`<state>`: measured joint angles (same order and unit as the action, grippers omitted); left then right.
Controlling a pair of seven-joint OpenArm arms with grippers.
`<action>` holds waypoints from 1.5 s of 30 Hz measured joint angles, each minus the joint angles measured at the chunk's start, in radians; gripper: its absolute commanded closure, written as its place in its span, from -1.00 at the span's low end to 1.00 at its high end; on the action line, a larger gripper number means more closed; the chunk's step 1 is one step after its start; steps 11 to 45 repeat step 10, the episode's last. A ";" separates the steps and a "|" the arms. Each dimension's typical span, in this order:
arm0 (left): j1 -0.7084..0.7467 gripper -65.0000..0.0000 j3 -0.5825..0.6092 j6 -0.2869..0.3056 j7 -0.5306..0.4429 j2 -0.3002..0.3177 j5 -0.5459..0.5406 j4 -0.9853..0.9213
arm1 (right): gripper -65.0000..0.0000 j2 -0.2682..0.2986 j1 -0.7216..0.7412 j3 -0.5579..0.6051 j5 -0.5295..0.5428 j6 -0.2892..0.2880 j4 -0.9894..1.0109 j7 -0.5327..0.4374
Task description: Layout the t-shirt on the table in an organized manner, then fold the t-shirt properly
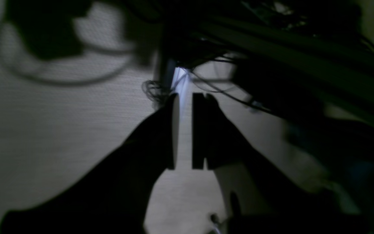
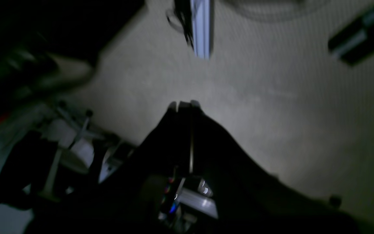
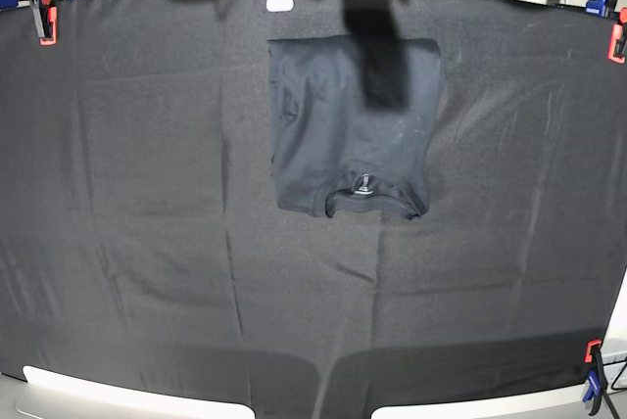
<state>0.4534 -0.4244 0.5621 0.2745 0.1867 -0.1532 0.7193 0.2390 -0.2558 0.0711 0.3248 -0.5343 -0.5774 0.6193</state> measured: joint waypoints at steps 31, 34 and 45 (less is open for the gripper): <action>-0.201 0.81 0.005 -0.033 -0.041 -0.062 0.038 -0.218 | 1.00 -0.123 0.043 0.002 -0.091 0.000 0.001 -0.082; -0.201 0.81 0.005 -0.033 -0.041 -0.062 0.038 -0.218 | 1.00 -0.123 0.043 0.002 -0.091 0.000 0.001 -0.082; -0.201 0.81 0.005 -0.033 -0.041 -0.062 0.038 -0.218 | 1.00 -0.123 0.043 0.002 -0.091 0.000 0.001 -0.082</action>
